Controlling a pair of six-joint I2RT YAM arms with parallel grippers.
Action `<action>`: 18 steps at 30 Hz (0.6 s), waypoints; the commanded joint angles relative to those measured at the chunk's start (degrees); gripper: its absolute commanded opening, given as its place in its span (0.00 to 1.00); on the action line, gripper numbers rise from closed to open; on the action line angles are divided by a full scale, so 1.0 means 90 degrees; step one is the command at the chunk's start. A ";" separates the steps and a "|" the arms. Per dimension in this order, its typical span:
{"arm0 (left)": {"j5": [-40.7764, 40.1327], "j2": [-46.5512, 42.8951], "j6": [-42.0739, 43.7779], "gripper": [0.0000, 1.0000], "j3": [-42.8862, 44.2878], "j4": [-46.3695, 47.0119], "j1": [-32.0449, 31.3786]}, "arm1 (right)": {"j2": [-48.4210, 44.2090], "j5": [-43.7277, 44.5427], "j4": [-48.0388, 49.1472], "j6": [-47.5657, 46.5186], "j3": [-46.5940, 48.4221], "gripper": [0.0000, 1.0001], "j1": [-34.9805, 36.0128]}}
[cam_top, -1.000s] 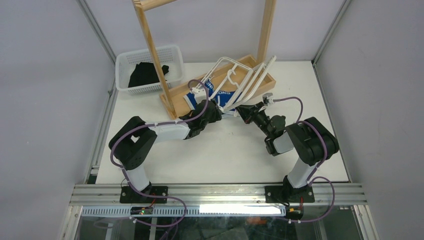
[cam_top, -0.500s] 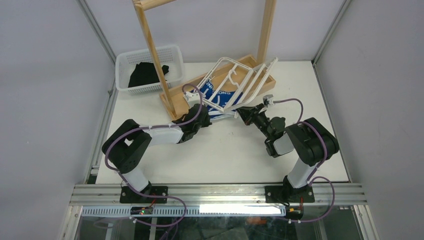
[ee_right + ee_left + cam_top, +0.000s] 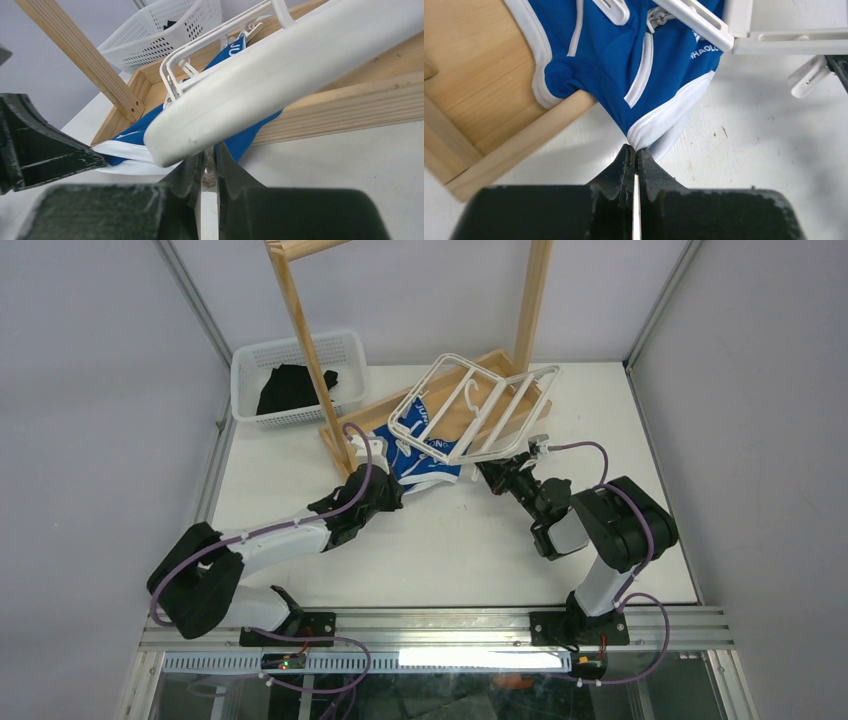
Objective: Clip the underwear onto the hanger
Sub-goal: Clamp the underwear onto the hanger.
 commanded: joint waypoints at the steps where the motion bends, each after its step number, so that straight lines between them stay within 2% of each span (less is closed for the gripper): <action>1: 0.0155 -0.0955 0.0341 0.00 -0.0329 -0.0617 -0.0070 | -0.0178 0.0267 0.0795 -0.0006 0.0164 0.00 0.0014; 8: 0.0578 -0.1732 0.0355 0.00 -0.0546 -0.1430 -0.0069 | -0.0278 0.0213 0.0792 0.0095 0.0227 0.00 0.0018; 18: 0.0357 -0.2384 0.0391 0.00 -0.0343 -0.2043 -0.0075 | -0.0826 0.0221 0.0794 0.0411 0.0482 0.00 0.0016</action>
